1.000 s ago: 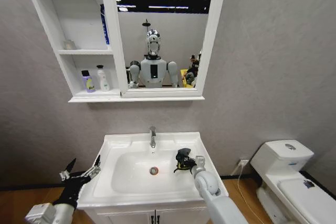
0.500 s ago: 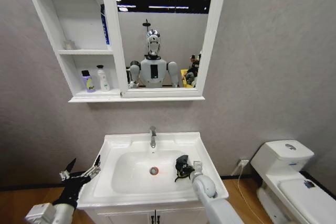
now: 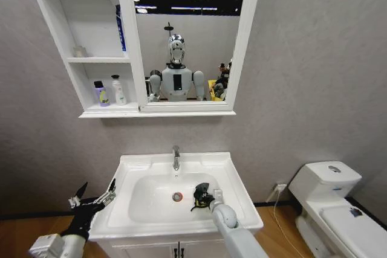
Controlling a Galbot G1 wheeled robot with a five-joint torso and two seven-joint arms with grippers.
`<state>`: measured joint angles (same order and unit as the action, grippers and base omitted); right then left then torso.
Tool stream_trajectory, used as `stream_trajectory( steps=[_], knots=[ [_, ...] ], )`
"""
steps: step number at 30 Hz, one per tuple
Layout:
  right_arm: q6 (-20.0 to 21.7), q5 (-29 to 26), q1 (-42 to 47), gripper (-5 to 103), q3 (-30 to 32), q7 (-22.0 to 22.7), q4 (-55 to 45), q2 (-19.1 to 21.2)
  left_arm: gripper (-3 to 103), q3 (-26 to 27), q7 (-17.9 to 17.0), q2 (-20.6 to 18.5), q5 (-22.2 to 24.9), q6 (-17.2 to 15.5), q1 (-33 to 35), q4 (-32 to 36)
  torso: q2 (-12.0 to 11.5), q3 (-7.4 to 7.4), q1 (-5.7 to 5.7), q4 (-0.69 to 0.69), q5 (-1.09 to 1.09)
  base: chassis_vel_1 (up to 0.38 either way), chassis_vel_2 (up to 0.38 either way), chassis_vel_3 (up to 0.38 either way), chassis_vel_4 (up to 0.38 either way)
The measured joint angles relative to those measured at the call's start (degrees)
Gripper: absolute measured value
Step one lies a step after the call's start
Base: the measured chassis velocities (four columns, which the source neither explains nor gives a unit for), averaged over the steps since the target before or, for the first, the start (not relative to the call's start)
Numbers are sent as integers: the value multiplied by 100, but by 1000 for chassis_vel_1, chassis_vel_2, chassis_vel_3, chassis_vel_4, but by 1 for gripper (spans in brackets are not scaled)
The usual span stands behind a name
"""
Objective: Move facial cleanser and shampoo from washbasin to cabinet, then wipe washbasin with towel.
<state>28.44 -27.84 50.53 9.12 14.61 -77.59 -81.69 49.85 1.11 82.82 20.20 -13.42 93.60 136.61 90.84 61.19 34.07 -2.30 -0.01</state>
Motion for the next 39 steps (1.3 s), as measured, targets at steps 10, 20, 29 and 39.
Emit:
stream_trajectory(
  steps=[10, 20, 29, 39],
  knots=[
    [31, -151, -310, 2, -72, 69, 497, -405, 100, 0, 0, 0, 0, 0, 0, 0, 0, 0, 0, 0, 0, 0, 0, 0, 0],
    [117, -283, -691, 2, -181, 181, 1038, -791, 100, 0, 0, 0, 0, 0, 0, 0, 0, 0, 0, 1, 0, 0, 0, 0, 0],
    [93, -276, -1005, 2, -363, 167, 1624, -1066, 100, 0, -2, 0, 0, 0, 0, 0, 1, -1, -1, 0, 0, 0, 0, 0, 0],
    [-44, -145, -1162, 2, -480, 108, 1921, -1071, 100, 0, -1, 0, 0, 0, 0, 0, 3, -2, -4, 3, 2, 0, 0, 0, 0]
  ],
)
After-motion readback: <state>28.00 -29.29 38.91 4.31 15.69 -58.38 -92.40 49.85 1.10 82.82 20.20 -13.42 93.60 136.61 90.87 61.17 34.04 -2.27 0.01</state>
